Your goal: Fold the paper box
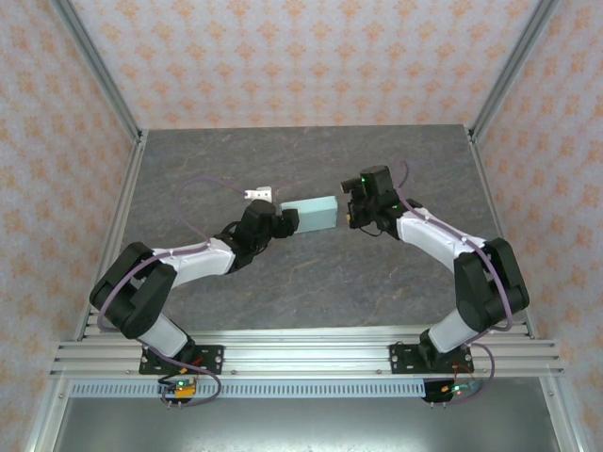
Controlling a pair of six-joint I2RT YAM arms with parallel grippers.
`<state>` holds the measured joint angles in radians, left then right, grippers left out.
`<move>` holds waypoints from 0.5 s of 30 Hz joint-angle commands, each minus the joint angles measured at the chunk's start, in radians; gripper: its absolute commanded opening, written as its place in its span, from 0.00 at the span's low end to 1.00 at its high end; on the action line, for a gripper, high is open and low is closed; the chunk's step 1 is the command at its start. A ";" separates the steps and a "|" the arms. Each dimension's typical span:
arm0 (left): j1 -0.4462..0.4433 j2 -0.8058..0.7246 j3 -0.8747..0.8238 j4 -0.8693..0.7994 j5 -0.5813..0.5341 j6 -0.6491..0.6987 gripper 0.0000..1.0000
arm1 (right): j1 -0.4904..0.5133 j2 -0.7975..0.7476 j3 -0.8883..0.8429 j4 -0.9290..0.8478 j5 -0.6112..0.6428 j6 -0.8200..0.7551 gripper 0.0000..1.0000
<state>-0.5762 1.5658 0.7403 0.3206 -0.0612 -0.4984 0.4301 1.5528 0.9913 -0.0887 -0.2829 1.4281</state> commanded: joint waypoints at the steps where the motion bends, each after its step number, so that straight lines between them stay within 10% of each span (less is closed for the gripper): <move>1: -0.001 0.060 -0.006 -0.143 -0.035 0.013 0.79 | 0.019 0.021 -0.027 0.027 -0.010 -0.005 0.74; 15: -0.001 0.097 0.000 -0.101 -0.008 -0.003 0.79 | 0.024 0.025 0.048 -0.087 -0.083 -0.030 0.77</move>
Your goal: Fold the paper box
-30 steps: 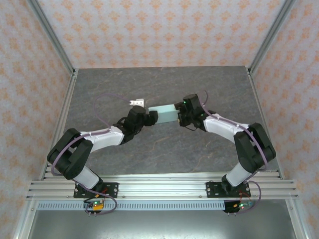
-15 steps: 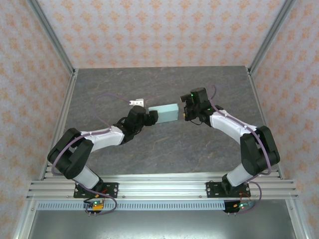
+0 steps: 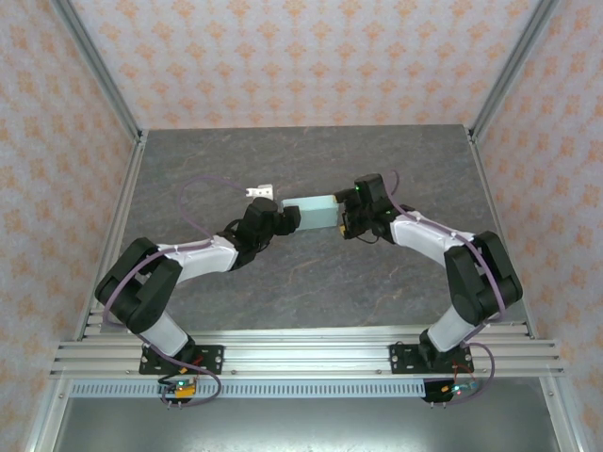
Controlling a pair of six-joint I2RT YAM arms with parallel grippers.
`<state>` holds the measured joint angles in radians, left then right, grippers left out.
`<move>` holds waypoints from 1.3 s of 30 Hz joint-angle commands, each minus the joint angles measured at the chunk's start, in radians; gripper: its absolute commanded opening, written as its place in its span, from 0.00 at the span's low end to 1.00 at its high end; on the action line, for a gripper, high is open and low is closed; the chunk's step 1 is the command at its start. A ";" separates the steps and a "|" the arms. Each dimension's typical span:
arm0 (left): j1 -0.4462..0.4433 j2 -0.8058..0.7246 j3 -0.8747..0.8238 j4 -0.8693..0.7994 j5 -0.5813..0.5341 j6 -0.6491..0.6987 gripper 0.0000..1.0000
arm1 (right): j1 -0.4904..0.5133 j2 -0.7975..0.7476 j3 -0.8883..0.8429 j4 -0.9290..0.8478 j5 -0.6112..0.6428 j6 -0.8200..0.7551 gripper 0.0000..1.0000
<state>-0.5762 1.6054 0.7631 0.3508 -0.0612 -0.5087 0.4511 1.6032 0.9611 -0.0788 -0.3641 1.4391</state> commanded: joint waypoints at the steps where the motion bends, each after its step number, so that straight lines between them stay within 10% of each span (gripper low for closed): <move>1: -0.001 0.057 -0.022 -0.130 -0.007 0.009 0.79 | 0.007 -0.019 0.106 -0.108 -0.008 -0.049 0.77; 19: 0.006 0.077 0.054 -0.138 0.046 0.002 0.81 | 0.104 0.152 0.070 -0.066 -0.004 0.029 0.78; 31: 0.077 -0.181 0.169 -0.281 0.160 -0.055 0.86 | 0.105 0.175 0.102 -0.098 0.006 -0.013 0.78; 39: 0.094 -0.049 0.128 -0.225 0.123 -0.081 0.86 | 0.103 0.189 0.117 -0.104 -0.023 -0.015 0.78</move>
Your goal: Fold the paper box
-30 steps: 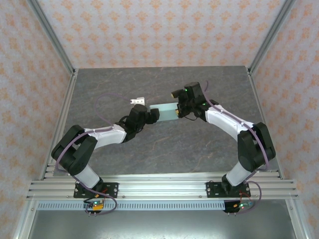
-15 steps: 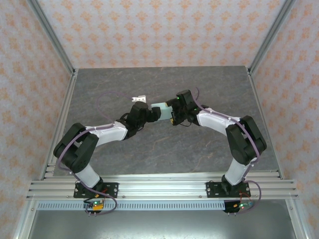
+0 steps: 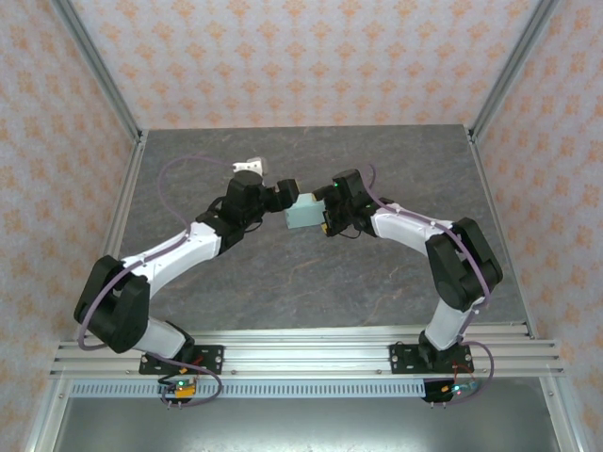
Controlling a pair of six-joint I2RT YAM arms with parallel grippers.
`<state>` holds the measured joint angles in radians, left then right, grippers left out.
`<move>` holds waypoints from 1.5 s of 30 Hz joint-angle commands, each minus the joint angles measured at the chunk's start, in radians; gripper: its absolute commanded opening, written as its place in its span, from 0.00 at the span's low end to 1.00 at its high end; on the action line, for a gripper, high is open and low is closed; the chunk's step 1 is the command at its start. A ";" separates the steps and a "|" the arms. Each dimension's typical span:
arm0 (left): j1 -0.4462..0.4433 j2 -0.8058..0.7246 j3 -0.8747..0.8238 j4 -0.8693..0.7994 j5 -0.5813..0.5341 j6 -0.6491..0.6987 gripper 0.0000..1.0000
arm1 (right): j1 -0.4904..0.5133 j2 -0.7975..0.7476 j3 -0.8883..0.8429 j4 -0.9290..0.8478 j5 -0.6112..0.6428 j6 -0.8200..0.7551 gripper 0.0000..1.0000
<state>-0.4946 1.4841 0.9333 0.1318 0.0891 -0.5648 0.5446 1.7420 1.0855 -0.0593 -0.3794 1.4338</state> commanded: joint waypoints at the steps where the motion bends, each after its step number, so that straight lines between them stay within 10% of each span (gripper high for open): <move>1: 0.011 0.100 -0.054 0.001 -0.040 -0.034 0.86 | 0.009 0.051 -0.007 -0.118 -0.012 -0.008 0.78; 22: 0.022 -0.049 -0.073 -0.061 -0.122 -0.016 0.89 | -0.009 0.057 -0.003 -0.108 -0.024 -0.004 0.79; 37: 0.055 0.172 -0.213 0.240 0.082 -0.126 0.88 | -0.013 0.009 -0.004 -0.150 -0.013 -0.040 0.79; 45: 0.056 0.093 -0.205 0.085 0.008 -0.002 0.88 | -0.023 -0.016 0.043 -0.170 -0.038 -0.038 0.82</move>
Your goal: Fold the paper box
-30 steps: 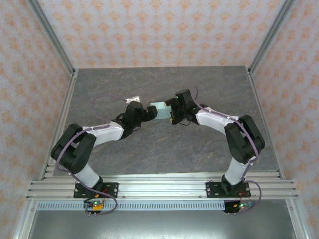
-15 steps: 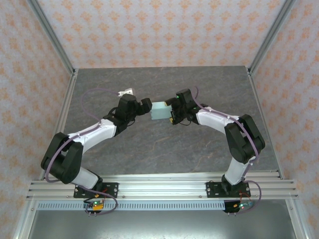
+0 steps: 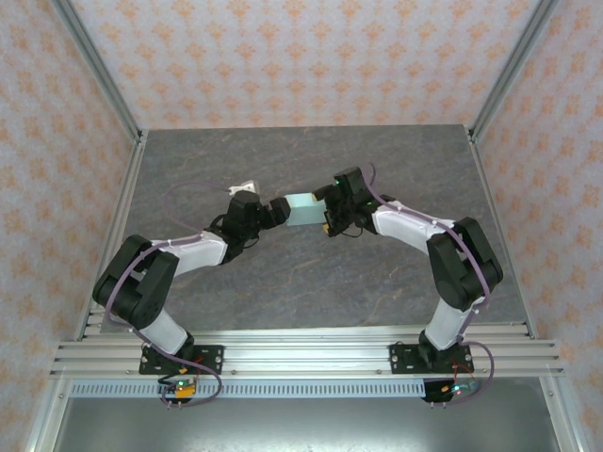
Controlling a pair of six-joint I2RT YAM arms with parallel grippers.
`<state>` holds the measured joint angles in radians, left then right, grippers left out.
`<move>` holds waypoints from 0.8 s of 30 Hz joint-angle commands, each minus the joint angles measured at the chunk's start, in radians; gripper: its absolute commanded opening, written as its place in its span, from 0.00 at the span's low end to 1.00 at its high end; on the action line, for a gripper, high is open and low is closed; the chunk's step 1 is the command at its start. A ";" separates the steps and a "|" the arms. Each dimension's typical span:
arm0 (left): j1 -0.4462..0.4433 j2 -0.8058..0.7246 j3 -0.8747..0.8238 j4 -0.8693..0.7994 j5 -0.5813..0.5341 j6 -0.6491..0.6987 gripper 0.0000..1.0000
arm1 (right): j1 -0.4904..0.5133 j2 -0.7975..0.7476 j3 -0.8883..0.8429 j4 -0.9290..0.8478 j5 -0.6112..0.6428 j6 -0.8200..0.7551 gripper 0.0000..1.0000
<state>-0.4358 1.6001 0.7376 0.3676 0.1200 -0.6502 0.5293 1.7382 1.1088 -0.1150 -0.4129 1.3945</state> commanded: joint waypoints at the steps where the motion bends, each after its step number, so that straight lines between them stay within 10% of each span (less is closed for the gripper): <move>1: -0.003 -0.027 -0.002 -0.164 -0.026 0.095 0.87 | -0.008 -0.018 0.032 -0.118 -0.010 0.007 0.84; 16: -0.003 0.003 0.040 -0.162 0.005 0.082 0.87 | 0.014 0.117 0.256 -0.210 0.025 0.088 0.88; 24: -0.003 -0.040 0.042 -0.198 -0.023 0.097 0.87 | 0.026 0.113 0.191 -0.115 0.031 0.150 0.63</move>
<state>-0.4385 1.5780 0.7689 0.2741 0.1238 -0.5926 0.5476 1.8866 1.3312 -0.2462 -0.4038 1.5150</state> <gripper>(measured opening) 0.867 0.644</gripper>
